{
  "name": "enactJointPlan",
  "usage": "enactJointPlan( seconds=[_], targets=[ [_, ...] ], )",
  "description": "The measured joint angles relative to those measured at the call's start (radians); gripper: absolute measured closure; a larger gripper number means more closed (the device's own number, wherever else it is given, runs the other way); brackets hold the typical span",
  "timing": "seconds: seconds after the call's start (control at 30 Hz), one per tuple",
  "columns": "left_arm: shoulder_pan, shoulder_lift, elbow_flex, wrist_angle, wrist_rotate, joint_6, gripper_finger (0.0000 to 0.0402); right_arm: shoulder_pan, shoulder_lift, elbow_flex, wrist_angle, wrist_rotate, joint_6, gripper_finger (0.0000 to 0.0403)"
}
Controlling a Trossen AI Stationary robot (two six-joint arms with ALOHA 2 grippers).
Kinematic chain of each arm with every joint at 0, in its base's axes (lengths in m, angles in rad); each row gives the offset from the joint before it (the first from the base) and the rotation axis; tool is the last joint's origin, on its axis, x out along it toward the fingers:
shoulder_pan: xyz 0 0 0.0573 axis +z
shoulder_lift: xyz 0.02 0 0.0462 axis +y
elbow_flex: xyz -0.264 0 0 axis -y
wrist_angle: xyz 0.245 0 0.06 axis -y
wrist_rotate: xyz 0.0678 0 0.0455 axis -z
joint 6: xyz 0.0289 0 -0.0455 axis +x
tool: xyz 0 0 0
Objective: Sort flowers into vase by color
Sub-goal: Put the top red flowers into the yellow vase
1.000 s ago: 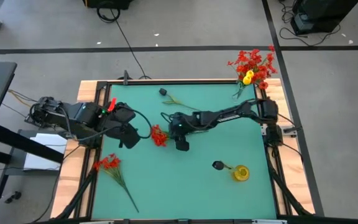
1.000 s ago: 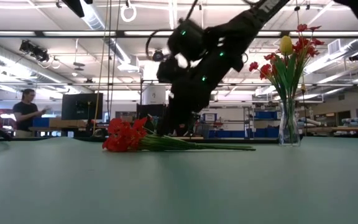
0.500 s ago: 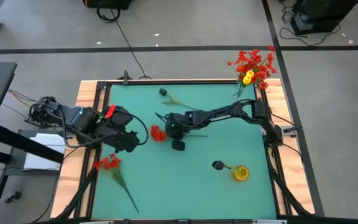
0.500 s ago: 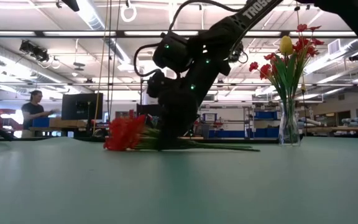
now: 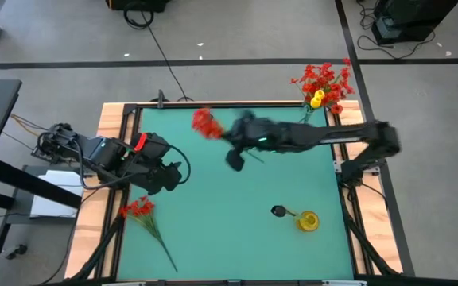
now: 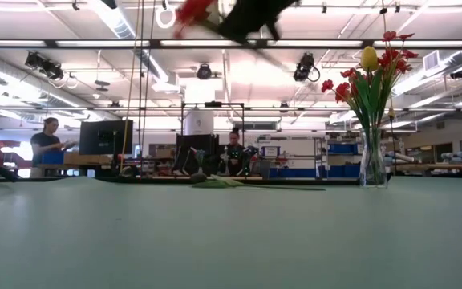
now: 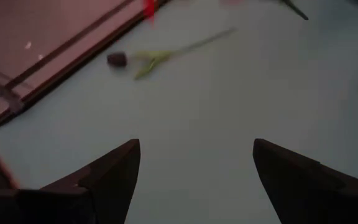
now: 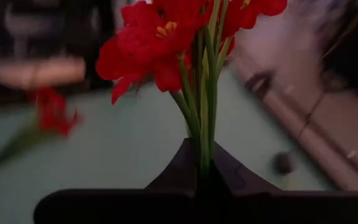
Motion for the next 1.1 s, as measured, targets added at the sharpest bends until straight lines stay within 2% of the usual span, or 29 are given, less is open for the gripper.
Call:
enactJointPlan(
  seconds=[0.07,0.17,0.37,0.57,0.7,0.87,1.1],
  targets=[
    [0.0,0.005,0.0,0.05,-0.019,0.021,0.0084,0.009,-0.098,-0.056,0.021,0.058,0.021,0.0387],
    [-0.002,0.024,0.0,0.12,-0.033,0.051,0.0084,0.022,-0.254,-0.194,0.094,0.089,0.043,0.0388],
    [-0.003,0.095,0.0,0.155,-0.036,0.051,0.0084,0.072,-0.597,-0.478,0.328,0.092,0.062,0.0388],
    [0.009,0.181,0.0,0.24,-0.002,0.085,0.0084,0.188,-0.854,-0.629,0.32,0.035,0.055,0.0388],
    [0.023,0.23,0.0,0.298,0.051,0.122,0.0084,0.3,-0.963,-0.702,0.281,-0.018,0.076,0.0388],
    [0.033,0.267,0.0,0.37,0.058,0.116,0.0084,0.44,-1.054,-0.811,0.317,-0.052,0.111,0.0388],
    [0.033,0.276,0.0,0.425,0.06,0.031,0.0084,0.614,-1.084,-1.008,0.635,-0.046,0.081,0.0389]
  ],
)
